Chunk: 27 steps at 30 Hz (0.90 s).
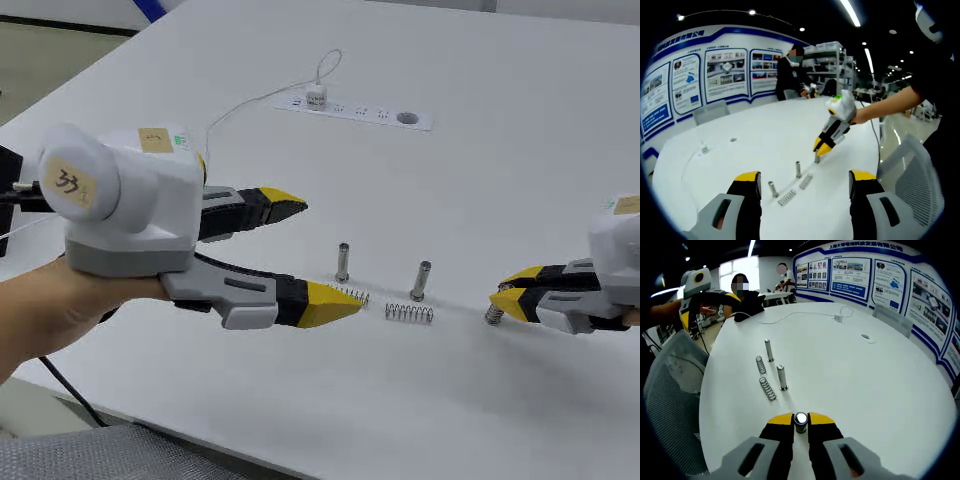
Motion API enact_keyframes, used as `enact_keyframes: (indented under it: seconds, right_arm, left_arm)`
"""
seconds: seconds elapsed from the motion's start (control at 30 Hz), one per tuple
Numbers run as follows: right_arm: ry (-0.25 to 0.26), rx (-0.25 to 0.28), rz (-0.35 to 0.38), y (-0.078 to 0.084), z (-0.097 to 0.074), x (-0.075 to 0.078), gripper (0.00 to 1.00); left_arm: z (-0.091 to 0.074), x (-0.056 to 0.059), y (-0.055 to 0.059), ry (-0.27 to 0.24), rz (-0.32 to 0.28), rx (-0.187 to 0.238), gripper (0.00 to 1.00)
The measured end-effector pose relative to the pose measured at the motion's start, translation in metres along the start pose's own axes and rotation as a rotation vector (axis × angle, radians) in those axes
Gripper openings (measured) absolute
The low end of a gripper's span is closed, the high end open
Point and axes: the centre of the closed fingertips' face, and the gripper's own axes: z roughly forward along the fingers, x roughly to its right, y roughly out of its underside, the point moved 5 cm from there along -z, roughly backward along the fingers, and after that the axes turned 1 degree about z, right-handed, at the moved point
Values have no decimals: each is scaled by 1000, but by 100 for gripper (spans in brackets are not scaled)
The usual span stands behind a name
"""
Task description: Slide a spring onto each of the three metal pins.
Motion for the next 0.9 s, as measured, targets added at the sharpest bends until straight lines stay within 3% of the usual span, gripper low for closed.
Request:
enact_keyframes:
  seconds: [0.53, 0.9]
  right_arm:
    - [11, -13, -63, 1, 0, -1, 12]
    - [8, 68, -93, -24, -20, -4, 17]
  left_arm:
    - [1, 3, 3, 4, -7, -4, 73]
    - [2, 4, -2, 9, 0, 3, 73]
